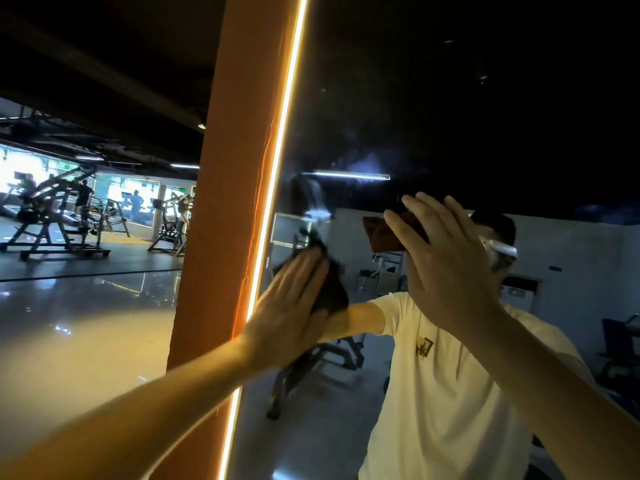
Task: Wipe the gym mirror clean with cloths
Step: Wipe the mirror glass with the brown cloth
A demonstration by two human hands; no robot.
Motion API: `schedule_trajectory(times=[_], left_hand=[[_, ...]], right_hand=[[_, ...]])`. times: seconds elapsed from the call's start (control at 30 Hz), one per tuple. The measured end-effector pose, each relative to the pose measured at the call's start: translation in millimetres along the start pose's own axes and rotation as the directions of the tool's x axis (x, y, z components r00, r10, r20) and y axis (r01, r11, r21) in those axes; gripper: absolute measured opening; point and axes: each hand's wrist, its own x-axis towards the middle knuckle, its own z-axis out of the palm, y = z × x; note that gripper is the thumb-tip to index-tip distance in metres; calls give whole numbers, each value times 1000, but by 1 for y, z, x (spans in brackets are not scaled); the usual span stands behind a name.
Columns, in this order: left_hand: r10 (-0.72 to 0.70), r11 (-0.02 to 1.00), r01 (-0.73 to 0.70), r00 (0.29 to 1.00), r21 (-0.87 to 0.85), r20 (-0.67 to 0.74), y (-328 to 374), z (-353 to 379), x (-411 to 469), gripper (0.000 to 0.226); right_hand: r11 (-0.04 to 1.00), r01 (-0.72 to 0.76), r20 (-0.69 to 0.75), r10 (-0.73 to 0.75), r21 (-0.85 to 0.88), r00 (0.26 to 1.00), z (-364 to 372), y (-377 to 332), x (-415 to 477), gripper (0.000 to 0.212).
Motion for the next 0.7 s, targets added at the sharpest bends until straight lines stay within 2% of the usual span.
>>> schedule_trajectory(times=[0.07, 0.13, 0.17, 0.23, 0.3, 0.33, 0.4, 0.47, 0.53, 0.6, 0.63, 0.7], left_hand=[[-143, 990, 141, 984, -26, -105, -12, -7, 58, 64], [-316, 949, 307, 930, -74, -187, -11, -7, 99, 66], [-347, 938, 334, 913, -98, -214, -5, -2, 102, 65], [-282, 959, 266, 939, -103, -199, 15, 12, 68, 65], [-117, 992, 115, 992, -43, -47, 31, 13, 12, 65], [-48, 999, 49, 999, -22, 21, 28, 8, -9, 66], [15, 1000, -15, 999, 11, 32, 8, 0, -10, 65], [-74, 997, 75, 996, 15, -55, -9, -5, 30, 64], [-280, 960, 278, 949, -32, -144, -12, -8, 76, 66], [-367, 930, 357, 912, -89, -184, 3, 0, 80, 66], [-324, 946, 313, 933, -88, -158, 13, 6, 64, 65], [-106, 994, 105, 994, -20, -28, 32, 12, 16, 64]], right_hand=[[1000, 1, 7, -1, 2, 1000, 0, 0, 0, 63], [1000, 5, -6, -5, 6, 1000, 1, 0, 0, 66], [1000, 9, -15, -9, 5, 1000, 2, 0, -1, 67], [1000, 6, -45, -5, 16, 999, 2, 2, -1, 66], [999, -9, -78, 11, 34, 997, 0, 6, 0, 60], [999, -17, -86, 21, 42, 996, -1, 8, 0, 57], [998, -38, -87, 42, 47, 995, -2, 10, 2, 56], [999, -39, -64, 41, 35, 997, -1, 10, 2, 58], [999, -35, -52, 36, 18, 998, -1, 8, 2, 62], [1000, -28, -49, 29, 12, 998, -1, 9, 2, 63], [999, -30, -49, 31, 14, 998, 0, 9, 2, 63], [999, -33, -47, 33, 11, 998, 0, 9, 2, 62]])
